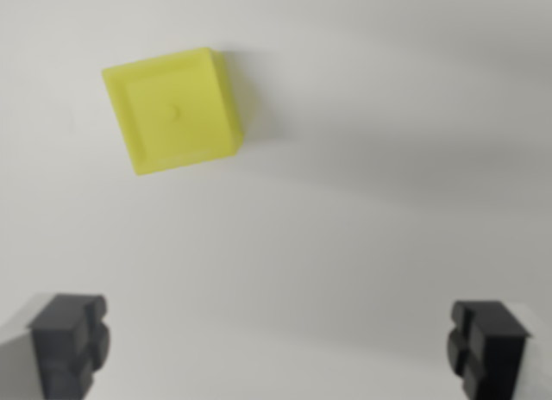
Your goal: Pick yellow cube
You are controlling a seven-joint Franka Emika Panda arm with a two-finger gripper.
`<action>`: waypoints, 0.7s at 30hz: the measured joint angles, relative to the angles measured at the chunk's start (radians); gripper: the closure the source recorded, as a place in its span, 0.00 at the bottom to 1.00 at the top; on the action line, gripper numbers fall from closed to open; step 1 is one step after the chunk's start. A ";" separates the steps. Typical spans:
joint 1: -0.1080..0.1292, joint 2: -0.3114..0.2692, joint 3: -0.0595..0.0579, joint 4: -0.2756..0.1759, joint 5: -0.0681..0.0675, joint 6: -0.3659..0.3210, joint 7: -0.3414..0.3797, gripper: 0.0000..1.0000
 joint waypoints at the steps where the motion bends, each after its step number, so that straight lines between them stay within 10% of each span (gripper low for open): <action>1: 0.002 0.006 0.000 0.002 0.001 0.003 -0.003 0.00; 21: 0.038 0.124 0.000 0.048 0.019 0.063 -0.070 0.00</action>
